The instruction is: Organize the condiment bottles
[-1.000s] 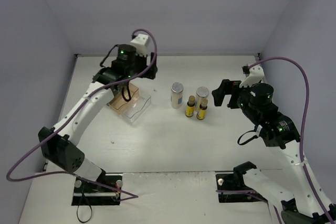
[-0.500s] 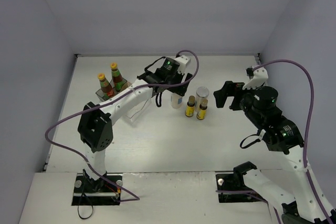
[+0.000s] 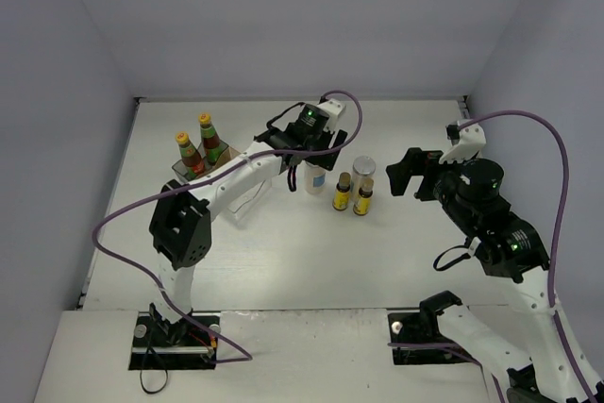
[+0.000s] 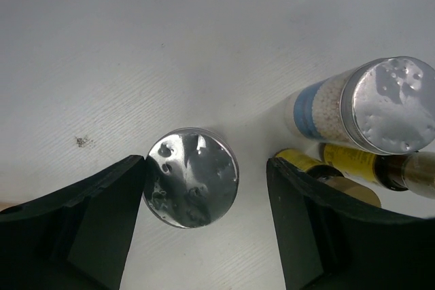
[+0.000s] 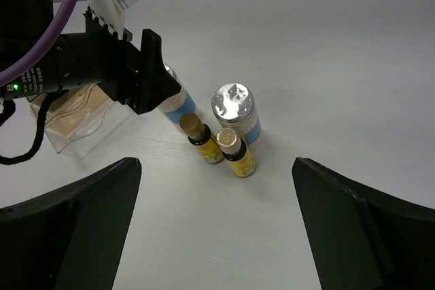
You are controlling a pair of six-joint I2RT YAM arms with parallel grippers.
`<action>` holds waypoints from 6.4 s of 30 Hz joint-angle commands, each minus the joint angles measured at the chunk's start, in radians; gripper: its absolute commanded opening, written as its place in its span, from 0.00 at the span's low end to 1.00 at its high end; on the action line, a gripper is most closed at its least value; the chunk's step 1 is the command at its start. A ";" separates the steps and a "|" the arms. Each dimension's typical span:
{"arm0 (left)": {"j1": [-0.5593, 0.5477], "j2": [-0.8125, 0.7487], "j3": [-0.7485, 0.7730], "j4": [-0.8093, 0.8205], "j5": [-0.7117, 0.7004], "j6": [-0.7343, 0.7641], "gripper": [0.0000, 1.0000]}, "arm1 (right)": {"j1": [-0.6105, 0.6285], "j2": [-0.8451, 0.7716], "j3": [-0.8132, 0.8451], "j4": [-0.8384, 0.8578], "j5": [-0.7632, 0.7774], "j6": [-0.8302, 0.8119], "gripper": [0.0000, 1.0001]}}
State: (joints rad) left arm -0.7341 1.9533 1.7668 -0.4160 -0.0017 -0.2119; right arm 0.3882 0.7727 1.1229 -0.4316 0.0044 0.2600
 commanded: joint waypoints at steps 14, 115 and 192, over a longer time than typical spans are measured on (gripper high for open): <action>-0.005 -0.050 0.028 0.032 -0.057 0.003 0.70 | 0.008 -0.001 -0.008 0.059 0.019 0.001 1.00; 0.473 -0.258 -0.308 0.132 -0.072 0.020 0.30 | 0.006 0.033 -0.035 0.090 -0.020 0.005 1.00; 0.461 -0.858 -0.425 -0.386 -0.011 -0.007 0.78 | 0.256 0.942 0.626 0.080 0.042 -0.189 0.00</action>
State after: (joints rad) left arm -0.2691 1.1278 1.3399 -0.8074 -0.0036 -0.2390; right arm 0.5716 1.7317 1.6783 -0.3988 0.1173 0.1642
